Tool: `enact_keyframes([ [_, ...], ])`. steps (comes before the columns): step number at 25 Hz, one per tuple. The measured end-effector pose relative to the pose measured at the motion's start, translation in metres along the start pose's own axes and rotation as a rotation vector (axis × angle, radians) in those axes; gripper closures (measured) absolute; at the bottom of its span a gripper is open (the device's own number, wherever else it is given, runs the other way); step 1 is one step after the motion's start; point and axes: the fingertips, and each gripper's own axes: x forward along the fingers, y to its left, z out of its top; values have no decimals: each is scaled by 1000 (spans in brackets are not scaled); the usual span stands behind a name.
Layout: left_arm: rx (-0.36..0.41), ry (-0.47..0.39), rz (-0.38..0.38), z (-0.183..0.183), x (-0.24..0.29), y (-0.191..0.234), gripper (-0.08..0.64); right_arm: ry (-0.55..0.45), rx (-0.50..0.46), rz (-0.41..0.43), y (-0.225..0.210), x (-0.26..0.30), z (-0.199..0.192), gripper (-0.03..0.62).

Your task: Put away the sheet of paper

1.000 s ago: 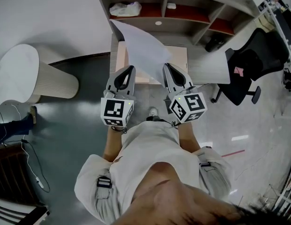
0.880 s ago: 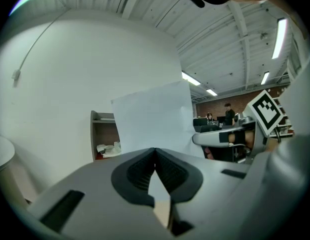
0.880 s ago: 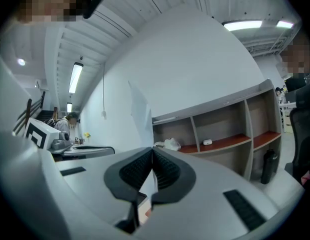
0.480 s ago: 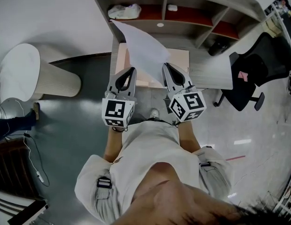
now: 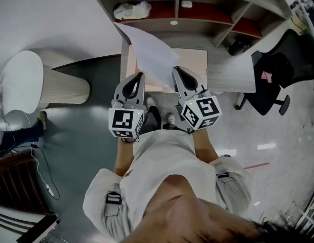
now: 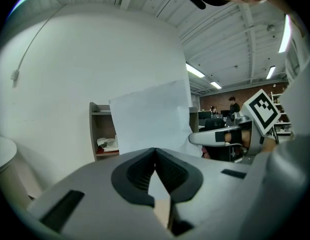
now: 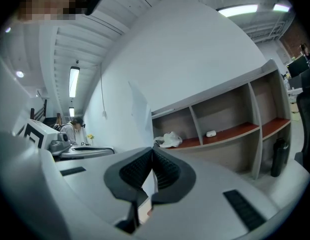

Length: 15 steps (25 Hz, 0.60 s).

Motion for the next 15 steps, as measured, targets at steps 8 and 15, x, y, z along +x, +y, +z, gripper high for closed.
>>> enact_keyframes([
  [8, -16, -17, -44, -1, 27, 29, 545, 19, -30, -55, -8, 29, 2, 574],
  [15, -37, -20, -90, -4, 59, 64, 545, 50, -42, -91, -14, 71, 0, 574],
])
